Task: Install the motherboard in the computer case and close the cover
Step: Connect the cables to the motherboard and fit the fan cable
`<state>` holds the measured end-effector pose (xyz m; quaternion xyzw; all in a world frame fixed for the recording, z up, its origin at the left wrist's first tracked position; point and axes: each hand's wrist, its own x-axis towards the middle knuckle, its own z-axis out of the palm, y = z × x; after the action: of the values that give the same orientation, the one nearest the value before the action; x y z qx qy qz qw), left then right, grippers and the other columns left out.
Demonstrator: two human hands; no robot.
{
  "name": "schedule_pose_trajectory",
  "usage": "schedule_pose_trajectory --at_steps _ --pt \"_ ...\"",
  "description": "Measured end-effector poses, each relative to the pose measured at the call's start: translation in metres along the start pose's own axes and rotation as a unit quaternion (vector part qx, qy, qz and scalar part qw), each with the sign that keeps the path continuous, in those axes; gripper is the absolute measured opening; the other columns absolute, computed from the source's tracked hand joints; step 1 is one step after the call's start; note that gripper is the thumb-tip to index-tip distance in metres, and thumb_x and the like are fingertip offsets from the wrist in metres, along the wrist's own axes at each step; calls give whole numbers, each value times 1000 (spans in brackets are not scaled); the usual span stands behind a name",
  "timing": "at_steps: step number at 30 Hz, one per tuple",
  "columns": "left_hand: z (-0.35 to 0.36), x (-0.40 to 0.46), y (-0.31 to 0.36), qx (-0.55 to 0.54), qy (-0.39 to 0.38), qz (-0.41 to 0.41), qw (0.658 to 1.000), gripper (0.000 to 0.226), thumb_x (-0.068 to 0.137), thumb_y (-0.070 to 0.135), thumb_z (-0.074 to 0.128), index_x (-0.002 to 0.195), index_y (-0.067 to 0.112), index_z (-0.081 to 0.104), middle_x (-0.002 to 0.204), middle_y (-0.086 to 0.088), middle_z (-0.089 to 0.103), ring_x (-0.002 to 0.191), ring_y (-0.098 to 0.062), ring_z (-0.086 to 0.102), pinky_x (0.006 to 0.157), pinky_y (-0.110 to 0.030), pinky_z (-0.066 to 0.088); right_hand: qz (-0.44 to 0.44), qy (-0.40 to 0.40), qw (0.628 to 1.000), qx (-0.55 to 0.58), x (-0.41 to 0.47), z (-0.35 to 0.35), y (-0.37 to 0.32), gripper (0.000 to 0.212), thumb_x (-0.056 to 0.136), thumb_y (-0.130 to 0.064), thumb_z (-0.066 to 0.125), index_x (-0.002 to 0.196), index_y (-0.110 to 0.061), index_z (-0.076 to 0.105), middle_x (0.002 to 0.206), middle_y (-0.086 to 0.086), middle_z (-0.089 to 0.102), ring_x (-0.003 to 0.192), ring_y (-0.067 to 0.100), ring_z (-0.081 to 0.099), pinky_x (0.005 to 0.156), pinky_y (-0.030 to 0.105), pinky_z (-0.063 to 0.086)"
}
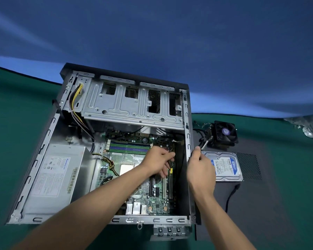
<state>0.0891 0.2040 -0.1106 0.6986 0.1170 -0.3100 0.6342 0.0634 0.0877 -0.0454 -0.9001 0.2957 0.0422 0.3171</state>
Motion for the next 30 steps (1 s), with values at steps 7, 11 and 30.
schedule_pose_trajectory --at_steps 7,11,30 --pt "2 6 12 -6 61 -14 998 37 96 27 53 70 2 63 45 -9 60 41 -24 61 42 -26 50 1 -3 1000 5 0 0 0 53 100 -43 23 73 -12 57 75 5 59 76 28 54 67 35 35" --pt "10 13 16 23 138 -15 990 40 95 27 54 69 -3 64 44 -12 59 32 -19 54 42 -20 44 1 -5 1000 6 1 0 -1 52 100 -42 23 72 -14 56 74 4 57 77 28 52 68 35 35" --pt "9 24 3 54 88 26 994 21 88 -4 58 80 13 67 82 -10 68 57 -14 60 61 -31 55 3 -15 1000 13 1 -2 0 52 101 -45 22 65 -19 49 69 -5 52 74 23 51 67 35 34"
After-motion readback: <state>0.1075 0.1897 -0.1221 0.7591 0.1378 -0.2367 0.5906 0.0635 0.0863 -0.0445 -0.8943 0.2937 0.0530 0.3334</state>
